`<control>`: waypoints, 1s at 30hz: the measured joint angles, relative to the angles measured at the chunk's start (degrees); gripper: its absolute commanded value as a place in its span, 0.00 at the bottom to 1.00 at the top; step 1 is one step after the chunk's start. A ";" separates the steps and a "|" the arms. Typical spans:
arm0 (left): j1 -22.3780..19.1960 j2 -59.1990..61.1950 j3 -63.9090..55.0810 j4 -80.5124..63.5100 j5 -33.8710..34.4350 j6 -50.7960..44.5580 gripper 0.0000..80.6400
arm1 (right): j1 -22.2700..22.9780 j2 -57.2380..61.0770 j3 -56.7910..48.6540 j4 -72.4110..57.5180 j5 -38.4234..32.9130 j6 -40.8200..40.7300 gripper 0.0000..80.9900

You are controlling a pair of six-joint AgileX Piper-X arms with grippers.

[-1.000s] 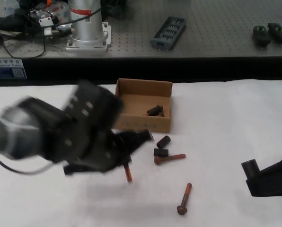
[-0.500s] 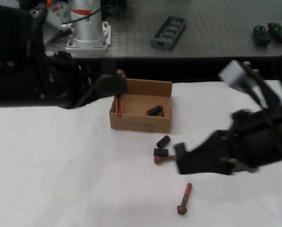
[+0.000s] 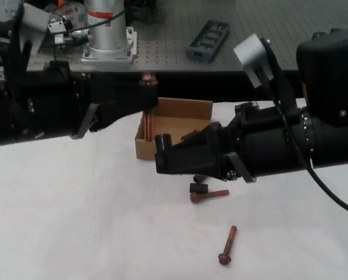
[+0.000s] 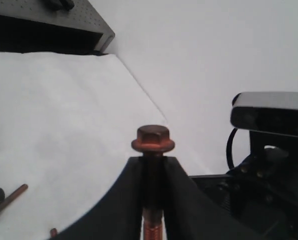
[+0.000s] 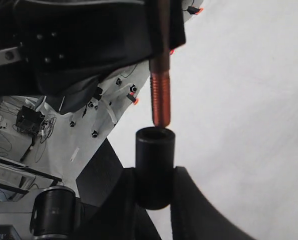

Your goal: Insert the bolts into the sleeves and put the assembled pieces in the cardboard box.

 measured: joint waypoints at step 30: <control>0.00 0.00 0.03 -5.26 1.26 -3.36 0.01 | 0.00 0.00 0.00 -3.74 -0.13 0.82 0.03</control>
